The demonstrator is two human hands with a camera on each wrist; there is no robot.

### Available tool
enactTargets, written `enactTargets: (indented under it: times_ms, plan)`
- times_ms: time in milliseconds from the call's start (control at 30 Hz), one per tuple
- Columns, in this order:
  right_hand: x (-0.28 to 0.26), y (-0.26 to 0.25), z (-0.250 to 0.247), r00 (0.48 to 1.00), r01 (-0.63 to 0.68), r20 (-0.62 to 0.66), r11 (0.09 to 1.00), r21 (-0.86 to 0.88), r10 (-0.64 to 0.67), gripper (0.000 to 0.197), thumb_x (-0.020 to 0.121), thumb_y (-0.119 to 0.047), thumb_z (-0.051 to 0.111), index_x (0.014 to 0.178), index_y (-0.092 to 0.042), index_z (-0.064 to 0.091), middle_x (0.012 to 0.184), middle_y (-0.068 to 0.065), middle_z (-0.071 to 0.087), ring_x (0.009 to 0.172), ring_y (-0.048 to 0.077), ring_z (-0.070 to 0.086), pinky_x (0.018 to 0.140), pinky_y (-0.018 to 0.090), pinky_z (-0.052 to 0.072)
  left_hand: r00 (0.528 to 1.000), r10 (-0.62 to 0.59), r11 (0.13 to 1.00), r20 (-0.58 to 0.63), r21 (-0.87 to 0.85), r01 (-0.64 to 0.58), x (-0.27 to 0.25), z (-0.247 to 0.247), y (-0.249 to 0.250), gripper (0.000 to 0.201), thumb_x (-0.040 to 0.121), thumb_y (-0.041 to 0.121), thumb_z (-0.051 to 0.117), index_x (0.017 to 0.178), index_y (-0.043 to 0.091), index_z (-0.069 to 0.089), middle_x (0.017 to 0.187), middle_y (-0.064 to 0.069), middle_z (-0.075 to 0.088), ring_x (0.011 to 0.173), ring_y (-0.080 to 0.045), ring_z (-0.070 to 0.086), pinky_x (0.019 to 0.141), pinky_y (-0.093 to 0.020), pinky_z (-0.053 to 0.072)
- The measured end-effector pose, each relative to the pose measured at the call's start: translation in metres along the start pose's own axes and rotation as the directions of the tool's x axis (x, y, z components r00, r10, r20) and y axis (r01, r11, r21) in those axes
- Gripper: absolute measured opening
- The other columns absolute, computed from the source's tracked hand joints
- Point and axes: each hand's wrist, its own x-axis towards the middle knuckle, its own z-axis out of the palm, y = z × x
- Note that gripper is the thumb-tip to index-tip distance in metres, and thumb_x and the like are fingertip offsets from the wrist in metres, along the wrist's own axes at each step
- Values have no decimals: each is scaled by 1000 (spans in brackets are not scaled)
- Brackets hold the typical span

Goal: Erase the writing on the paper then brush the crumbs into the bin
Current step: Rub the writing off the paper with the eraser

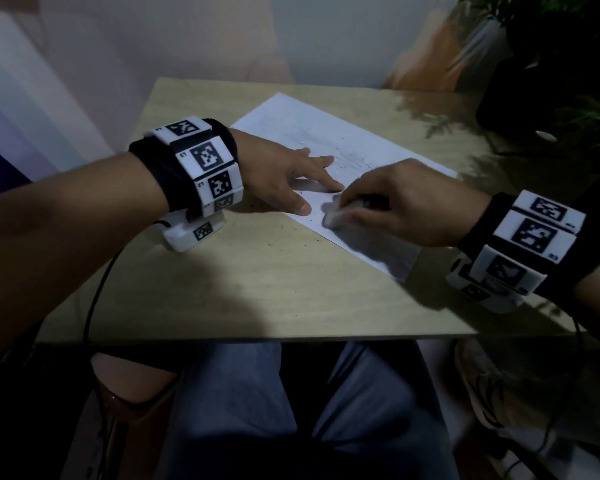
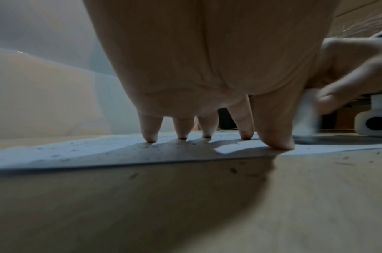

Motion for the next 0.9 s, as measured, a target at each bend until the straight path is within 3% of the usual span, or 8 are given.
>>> enactTargets:
  times_ms: [67, 200, 333, 533, 633, 700, 800, 900]
  plan:
    - [0, 2, -2, 998, -54, 27, 998, 36, 53, 51, 86, -70, 48, 103, -30, 75, 94, -9, 74, 84, 13, 65, 78, 33, 50, 1000, -2, 1000, 0, 3, 2, 0, 0, 1, 64, 101, 40, 61, 153, 58, 28, 168, 23, -6, 154, -4, -11, 125, -37, -1]
    - [3, 6, -3, 994, -95, -62, 993, -68, 91, 63, 79, -69, 30, 97, -27, 73, 86, -6, 70, 80, 20, 63, 71, 37, 49, 1000, -6, 1000, -5, 4, 6, 0, -1, 1, 65, 101, 40, 61, 154, 56, 27, 168, 24, -6, 154, -5, -11, 124, -36, 0]
    - [-3, -3, 0, 1000, 21, 21, 1000, 11, -21, 54, 87, -68, 41, 97, -27, 74, 90, -9, 72, 80, 13, 63, 74, 33, 49, 1000, -10, 1000, 1, 12, 10, 0, -1, 1, 64, 101, 42, 60, 153, 58, 27, 168, 23, -6, 154, -4, -11, 127, -39, 0]
    - [1, 7, -3, 993, -101, -66, 992, -71, 96, 63, 80, -68, 30, 97, -27, 74, 90, -5, 72, 82, 20, 63, 74, 39, 50, 1000, -2, 1000, 0, 15, 2, 2, 0, 0, 66, 100, 41, 60, 154, 56, 26, 167, 23, -7, 155, -7, -12, 124, -35, 1]
    - [-5, -3, 0, 999, 46, -4, 999, -18, -46, 44, 91, -54, 43, 100, -25, 74, 94, -7, 73, 82, 16, 64, 76, 37, 51, 1000, -3, 1000, 7, 14, 3, 3, -1, -1, 65, 100, 42, 60, 153, 58, 25, 167, 24, -7, 154, -5, -12, 126, -38, 0]
    - [-6, -5, -2, 998, 35, 52, 996, 77, -39, 39, 95, -51, 48, 103, -24, 75, 95, -7, 74, 82, 14, 65, 78, 35, 50, 1000, -5, 1000, 7, 13, 5, 2, -1, -2, 65, 100, 43, 60, 153, 59, 26, 167, 24, -7, 154, -4, -12, 127, -40, -1]
    - [-2, 4, -2, 997, -73, -23, 997, -5, 73, 53, 88, -61, 39, 100, -24, 76, 89, -5, 73, 78, 17, 62, 73, 36, 48, 1000, -3, 1000, -7, 8, 3, 2, -1, -1, 65, 100, 41, 61, 153, 58, 27, 167, 24, -6, 154, -5, -12, 126, -37, 0]
    - [-2, 5, -1, 995, -49, -90, 992, -112, 39, 60, 82, -64, 28, 94, -26, 73, 86, -7, 70, 78, 20, 61, 69, 35, 46, 1000, -4, 1000, -11, 5, 4, 2, 0, -1, 64, 101, 40, 61, 152, 58, 27, 168, 24, -6, 154, -5, -11, 126, -36, 1]
